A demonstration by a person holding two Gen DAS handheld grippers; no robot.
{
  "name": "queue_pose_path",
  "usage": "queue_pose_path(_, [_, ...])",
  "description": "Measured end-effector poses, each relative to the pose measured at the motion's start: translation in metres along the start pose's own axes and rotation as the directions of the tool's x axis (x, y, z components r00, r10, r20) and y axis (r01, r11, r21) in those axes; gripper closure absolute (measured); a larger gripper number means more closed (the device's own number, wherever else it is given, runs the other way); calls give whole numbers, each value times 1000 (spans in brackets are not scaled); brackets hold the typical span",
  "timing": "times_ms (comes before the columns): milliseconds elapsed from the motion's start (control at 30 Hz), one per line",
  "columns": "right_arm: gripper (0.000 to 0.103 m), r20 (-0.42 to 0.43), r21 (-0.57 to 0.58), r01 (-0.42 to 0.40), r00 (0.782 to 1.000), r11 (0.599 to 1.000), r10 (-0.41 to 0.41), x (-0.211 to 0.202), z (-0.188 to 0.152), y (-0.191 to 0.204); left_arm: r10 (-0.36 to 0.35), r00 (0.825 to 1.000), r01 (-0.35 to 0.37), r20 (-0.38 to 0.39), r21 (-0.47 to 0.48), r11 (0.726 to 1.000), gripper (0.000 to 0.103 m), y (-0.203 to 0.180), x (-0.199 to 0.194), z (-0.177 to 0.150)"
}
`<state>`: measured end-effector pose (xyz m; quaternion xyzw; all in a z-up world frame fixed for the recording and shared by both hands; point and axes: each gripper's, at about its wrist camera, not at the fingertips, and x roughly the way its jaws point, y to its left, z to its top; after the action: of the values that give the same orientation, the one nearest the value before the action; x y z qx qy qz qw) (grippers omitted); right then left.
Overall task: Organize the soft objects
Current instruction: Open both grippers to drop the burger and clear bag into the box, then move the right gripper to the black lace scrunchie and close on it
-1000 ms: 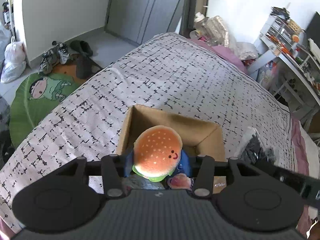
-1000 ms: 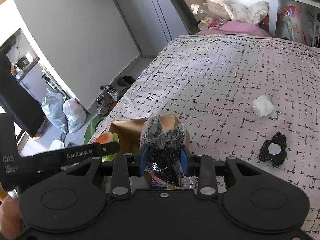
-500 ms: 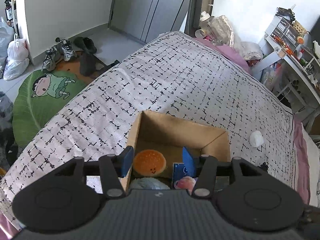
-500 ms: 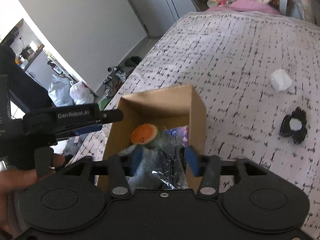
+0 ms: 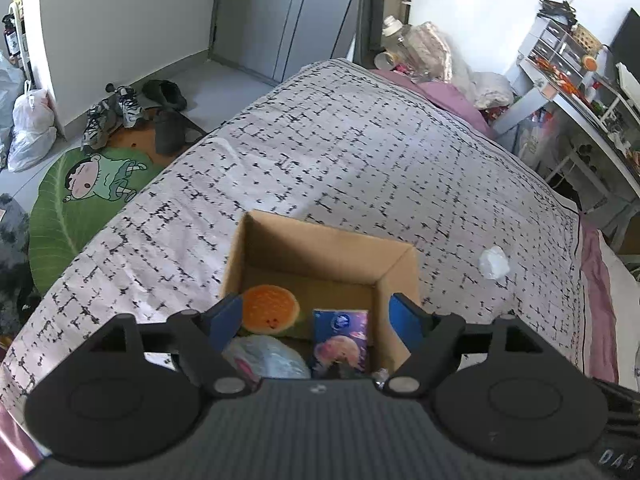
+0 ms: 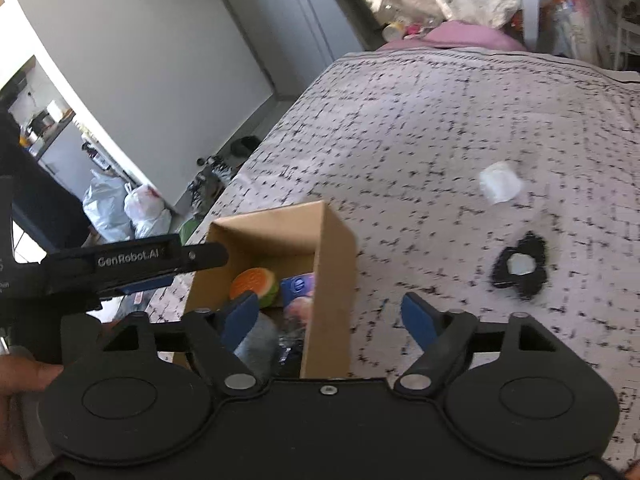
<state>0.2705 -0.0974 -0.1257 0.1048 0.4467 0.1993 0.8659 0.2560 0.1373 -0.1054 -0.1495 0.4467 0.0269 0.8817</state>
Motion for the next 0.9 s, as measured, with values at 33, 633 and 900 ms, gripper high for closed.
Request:
queue_pose_path(33, [21, 4, 1, -2, 1000, 1000, 2, -3, 1, -4, -1, 1000, 1, 0, 3, 1000, 24, -4, -1, -1])
queue_pose_path(633, [2, 97, 73, 104, 989, 992, -111, -16, -10, -69, -15, 999, 11, 33, 133, 991, 7, -77, -5, -11])
queue_pose_path(900, [0, 99, 91, 186, 976, 978, -194, -2, -17, -90, -27, 1000, 26, 4, 165, 986, 5, -106, 12, -9])
